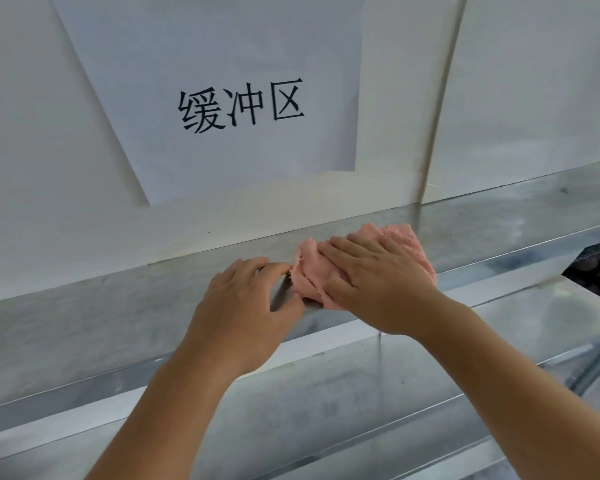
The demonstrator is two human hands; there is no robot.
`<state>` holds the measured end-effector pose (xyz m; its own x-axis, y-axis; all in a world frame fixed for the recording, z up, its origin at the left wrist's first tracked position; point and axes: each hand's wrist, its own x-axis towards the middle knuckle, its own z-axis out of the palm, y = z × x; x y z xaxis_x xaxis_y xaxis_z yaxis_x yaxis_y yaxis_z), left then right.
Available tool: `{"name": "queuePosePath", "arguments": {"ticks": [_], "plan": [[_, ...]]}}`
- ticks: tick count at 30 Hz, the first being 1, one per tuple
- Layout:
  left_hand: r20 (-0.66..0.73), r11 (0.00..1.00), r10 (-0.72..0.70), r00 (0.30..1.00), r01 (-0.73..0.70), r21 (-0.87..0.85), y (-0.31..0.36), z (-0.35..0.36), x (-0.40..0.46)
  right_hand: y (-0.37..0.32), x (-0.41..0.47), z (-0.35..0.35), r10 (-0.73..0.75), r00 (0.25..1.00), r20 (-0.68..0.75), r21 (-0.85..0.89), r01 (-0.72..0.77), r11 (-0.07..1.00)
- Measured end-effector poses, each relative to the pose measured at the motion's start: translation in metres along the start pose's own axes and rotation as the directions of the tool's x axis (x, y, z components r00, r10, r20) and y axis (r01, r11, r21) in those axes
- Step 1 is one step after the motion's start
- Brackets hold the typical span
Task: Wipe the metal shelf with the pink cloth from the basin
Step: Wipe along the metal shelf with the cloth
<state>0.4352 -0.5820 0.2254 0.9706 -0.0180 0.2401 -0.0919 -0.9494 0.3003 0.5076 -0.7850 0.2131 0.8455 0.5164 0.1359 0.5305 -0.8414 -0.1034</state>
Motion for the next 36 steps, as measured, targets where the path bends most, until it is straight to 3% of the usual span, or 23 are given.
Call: {"name": "queuePosePath", "arguments": {"ticks": [21, 29, 36], "plan": [[-0.002, 0.996, -0.091, 0.996, 0.091, -0.008, 0.007, 0.017, 0.008, 0.007, -0.004, -0.001, -0.070, 0.997, -0.037, 0.048, 0.072, 0.996], [-0.001, 0.994, -0.088, 0.996, 0.088, -0.065, 0.008, 0.015, 0.006, 0.096, 0.008, -0.025, 0.055, 0.996, 0.069, -0.042, -0.052, 0.998], [-0.008, 0.993, -0.091, 0.996, 0.090, -0.071, 0.007, 0.016, 0.005, 0.107, 0.000, -0.028, -0.013, 0.989, 0.148, -0.096, 0.027, 0.995]]}}
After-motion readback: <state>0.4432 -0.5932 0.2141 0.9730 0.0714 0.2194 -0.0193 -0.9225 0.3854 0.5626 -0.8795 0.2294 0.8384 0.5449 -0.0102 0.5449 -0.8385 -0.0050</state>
